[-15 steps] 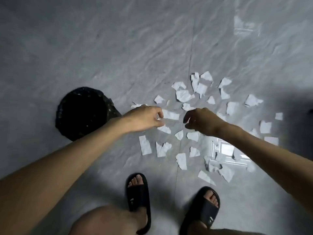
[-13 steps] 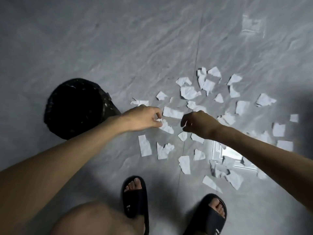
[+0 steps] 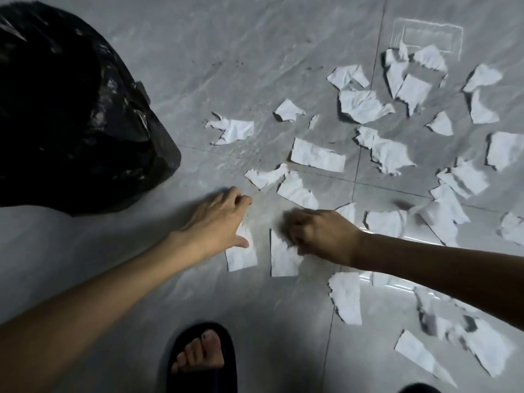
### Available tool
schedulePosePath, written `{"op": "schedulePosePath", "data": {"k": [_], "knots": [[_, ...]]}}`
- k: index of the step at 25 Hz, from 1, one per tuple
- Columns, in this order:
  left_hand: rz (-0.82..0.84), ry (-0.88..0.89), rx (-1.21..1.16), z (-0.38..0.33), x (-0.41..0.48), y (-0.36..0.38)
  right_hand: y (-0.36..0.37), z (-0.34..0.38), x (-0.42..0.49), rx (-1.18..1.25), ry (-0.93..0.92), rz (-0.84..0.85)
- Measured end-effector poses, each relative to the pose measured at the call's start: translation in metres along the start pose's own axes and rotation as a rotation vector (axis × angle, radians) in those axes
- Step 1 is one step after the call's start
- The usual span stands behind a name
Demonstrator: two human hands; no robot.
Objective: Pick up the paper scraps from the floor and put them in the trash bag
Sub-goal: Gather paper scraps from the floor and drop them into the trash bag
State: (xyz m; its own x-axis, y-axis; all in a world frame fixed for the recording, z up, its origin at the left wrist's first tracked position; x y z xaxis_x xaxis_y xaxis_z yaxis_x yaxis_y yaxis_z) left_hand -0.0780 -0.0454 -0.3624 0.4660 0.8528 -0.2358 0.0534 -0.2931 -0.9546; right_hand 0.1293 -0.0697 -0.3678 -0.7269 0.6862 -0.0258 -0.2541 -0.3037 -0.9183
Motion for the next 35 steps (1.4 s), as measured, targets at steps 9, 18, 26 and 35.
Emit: {"op": "schedulePosePath", "data": {"k": [9,18,26,35], "knots": [[-0.228,-0.112,-0.472,0.012,-0.017,0.013,0.004,0.011,-0.004,0.386,0.181,-0.058],[-0.249,0.002,-0.236,0.001,0.083,-0.007,-0.024,-0.018,-0.013,0.298,0.515,-0.467],[-0.314,-0.375,-0.43,0.013,0.036,-0.057,0.0,-0.022,0.036,-0.081,0.654,-0.344],[-1.018,-0.369,-0.289,0.049,-0.049,-0.269,-0.067,-0.002,0.093,0.743,0.896,-0.619]]}}
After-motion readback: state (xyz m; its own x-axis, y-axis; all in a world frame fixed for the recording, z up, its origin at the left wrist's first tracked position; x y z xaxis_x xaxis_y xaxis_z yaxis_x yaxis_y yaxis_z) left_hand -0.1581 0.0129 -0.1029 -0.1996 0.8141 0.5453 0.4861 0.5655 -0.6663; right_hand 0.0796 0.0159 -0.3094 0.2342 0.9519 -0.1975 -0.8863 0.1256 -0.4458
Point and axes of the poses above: each hand's wrist, its own x-axis towards the middle knuckle, its own y-axis out of the palm, z = x × y, the point moved 3 cm from there along x, towards the middle knuckle, and after that the axes turned 14 degrees about -z, right-handed, at the moved point
